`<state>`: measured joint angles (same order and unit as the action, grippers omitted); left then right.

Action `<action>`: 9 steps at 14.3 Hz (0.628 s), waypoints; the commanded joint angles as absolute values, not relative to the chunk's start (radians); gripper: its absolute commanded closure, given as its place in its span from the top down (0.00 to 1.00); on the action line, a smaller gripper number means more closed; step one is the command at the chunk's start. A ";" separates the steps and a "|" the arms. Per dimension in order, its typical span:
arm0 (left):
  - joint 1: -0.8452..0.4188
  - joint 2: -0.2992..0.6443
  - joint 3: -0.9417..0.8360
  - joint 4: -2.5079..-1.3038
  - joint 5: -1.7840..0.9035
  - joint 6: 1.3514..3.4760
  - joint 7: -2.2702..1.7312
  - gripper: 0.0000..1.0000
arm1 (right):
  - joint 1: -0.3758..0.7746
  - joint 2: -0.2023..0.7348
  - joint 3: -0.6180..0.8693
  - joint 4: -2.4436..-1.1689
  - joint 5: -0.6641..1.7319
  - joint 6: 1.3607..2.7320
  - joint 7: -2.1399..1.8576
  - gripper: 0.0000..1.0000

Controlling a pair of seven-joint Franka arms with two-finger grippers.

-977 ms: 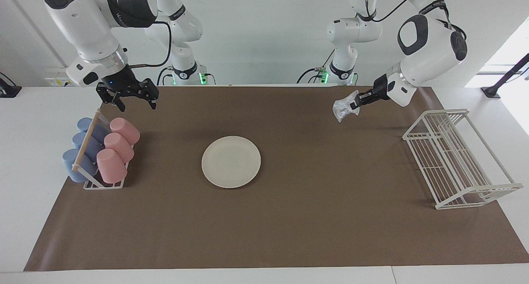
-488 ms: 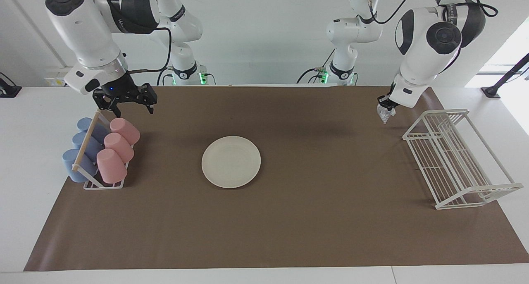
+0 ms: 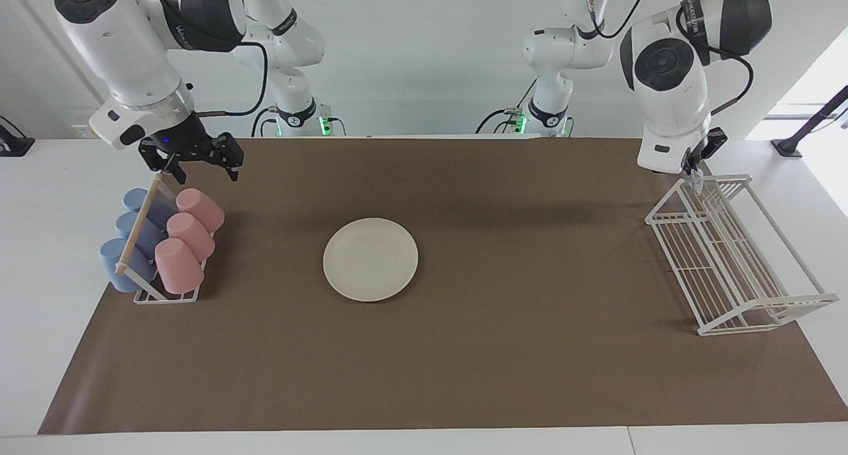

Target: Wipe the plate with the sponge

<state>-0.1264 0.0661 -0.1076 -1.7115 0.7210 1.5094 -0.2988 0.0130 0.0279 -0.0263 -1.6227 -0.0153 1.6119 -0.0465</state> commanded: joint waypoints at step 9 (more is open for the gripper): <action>-0.031 0.160 -0.095 -1.867 0.985 1.825 -0.319 0.00 | 0.020 0.023 -0.025 -1.603 -0.015 1.605 0.040 1.00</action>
